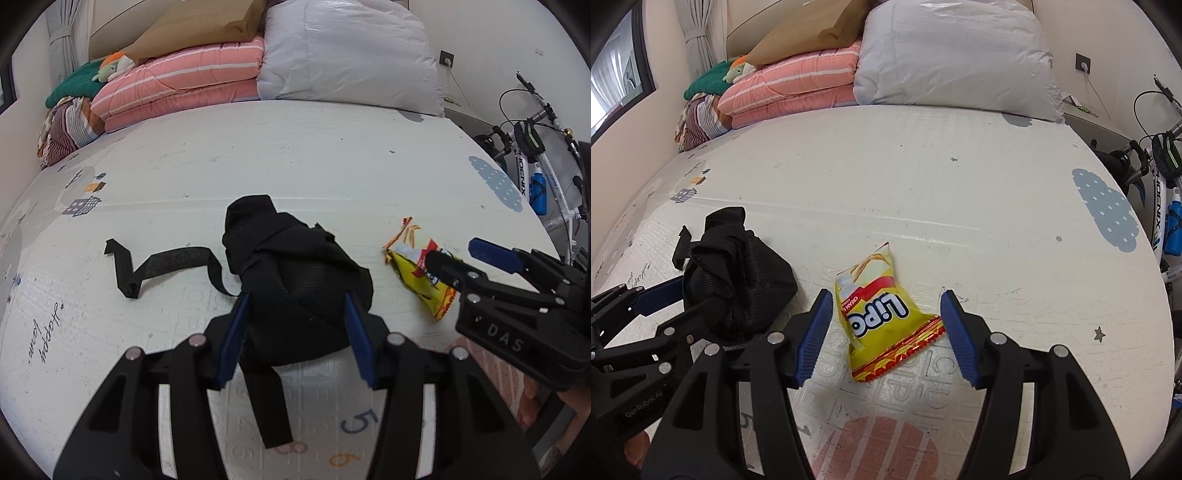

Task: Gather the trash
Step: 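Grasp the black drawstring bag with the left gripper while the right gripper grasps the yellow Lipo bag, then lift the black bag and yellow snack bag and carry them over the grey bin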

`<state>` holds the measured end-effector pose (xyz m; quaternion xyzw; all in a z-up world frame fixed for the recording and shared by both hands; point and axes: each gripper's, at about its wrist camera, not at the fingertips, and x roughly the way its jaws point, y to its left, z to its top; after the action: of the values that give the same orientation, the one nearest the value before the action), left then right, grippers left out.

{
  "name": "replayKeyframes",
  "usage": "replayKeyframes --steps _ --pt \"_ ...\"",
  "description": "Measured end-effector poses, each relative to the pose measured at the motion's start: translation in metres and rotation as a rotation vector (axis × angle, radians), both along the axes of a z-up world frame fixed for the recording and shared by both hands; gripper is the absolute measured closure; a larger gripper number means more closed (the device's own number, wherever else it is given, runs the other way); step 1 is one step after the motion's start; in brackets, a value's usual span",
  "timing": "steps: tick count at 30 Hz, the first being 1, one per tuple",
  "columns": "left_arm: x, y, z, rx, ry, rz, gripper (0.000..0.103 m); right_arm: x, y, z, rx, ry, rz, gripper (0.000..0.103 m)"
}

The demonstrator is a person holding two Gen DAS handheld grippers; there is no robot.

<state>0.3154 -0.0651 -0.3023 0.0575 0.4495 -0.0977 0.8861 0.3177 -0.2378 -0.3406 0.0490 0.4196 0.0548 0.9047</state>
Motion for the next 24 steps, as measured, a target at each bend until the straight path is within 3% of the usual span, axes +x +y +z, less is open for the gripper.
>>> replayKeyframes --steps 6,10,12,18,24 --pt "-0.001 -0.002 -0.002 0.012 -0.004 -0.005 0.052 -0.002 0.007 -0.012 -0.013 0.021 0.027 0.045" --pt "-0.002 -0.003 -0.003 0.023 -0.008 -0.009 0.052 -0.002 0.013 -0.014 -0.055 0.013 0.046 0.053" --pt "-0.002 -0.003 -0.003 0.024 -0.009 -0.009 0.052 -0.003 0.017 -0.013 -0.085 0.009 0.064 0.070" --pt "-0.003 -0.003 -0.003 0.024 -0.008 -0.009 0.052 -0.005 0.027 -0.012 -0.146 0.003 0.099 0.099" --pt "-0.003 -0.003 -0.003 0.017 -0.006 -0.010 0.052 -0.006 0.024 -0.007 -0.136 -0.006 0.095 0.102"
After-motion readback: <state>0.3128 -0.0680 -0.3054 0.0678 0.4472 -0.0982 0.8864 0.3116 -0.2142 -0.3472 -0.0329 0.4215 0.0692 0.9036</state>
